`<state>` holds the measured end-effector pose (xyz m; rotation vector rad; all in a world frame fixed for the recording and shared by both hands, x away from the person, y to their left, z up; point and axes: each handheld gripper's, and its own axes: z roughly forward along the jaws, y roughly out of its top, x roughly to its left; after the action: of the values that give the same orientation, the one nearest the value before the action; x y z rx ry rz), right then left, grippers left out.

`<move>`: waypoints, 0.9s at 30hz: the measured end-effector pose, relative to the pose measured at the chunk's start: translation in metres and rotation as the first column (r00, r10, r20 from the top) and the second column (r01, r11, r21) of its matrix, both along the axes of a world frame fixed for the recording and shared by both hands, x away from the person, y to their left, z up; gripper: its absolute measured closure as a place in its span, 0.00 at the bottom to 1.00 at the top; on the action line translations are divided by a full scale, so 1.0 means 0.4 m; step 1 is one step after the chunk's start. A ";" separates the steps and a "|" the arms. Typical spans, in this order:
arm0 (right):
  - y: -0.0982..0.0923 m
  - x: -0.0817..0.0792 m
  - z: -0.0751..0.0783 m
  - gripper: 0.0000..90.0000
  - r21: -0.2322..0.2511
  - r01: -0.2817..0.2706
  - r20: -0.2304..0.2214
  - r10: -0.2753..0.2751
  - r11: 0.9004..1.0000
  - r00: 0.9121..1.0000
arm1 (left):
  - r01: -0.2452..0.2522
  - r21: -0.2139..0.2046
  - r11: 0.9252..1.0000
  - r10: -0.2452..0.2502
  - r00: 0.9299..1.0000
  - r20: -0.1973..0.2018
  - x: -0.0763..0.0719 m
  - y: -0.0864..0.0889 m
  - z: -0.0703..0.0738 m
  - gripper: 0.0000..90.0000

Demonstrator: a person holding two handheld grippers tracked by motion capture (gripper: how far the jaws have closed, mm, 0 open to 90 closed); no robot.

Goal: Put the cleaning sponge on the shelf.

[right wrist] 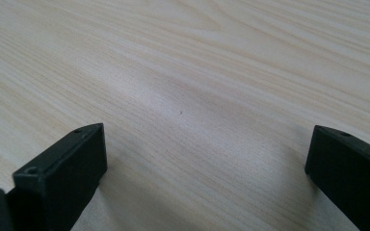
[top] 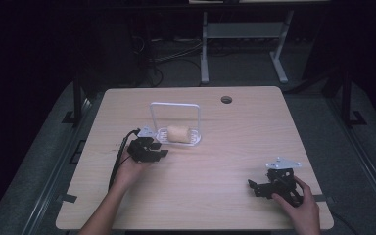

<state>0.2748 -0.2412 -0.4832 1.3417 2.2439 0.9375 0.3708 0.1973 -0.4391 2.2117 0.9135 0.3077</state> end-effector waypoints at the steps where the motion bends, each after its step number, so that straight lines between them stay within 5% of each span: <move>1: 0.000 0.000 0.000 0.01 0.000 0.000 0.000 0.000 1.000 1.000 | -0.004 0.005 1.000 0.004 1.000 0.001 -0.004 0.003 0.000 0.51; 8: 0.000 0.000 0.000 0.01 0.000 0.000 0.000 0.000 1.000 1.000 | -0.013 0.006 1.000 0.013 1.000 0.020 -0.035 0.024 0.001 0.34; 27: 0.000 0.000 0.000 0.01 0.000 0.000 0.000 0.000 1.000 1.000 | -0.076 0.018 0.997 0.075 0.996 0.054 -0.144 0.120 -0.009 0.16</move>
<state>0.2748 -0.2412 -0.4832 1.3417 2.2439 0.9375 0.3131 0.2454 -0.4428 2.1800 0.9705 0.4110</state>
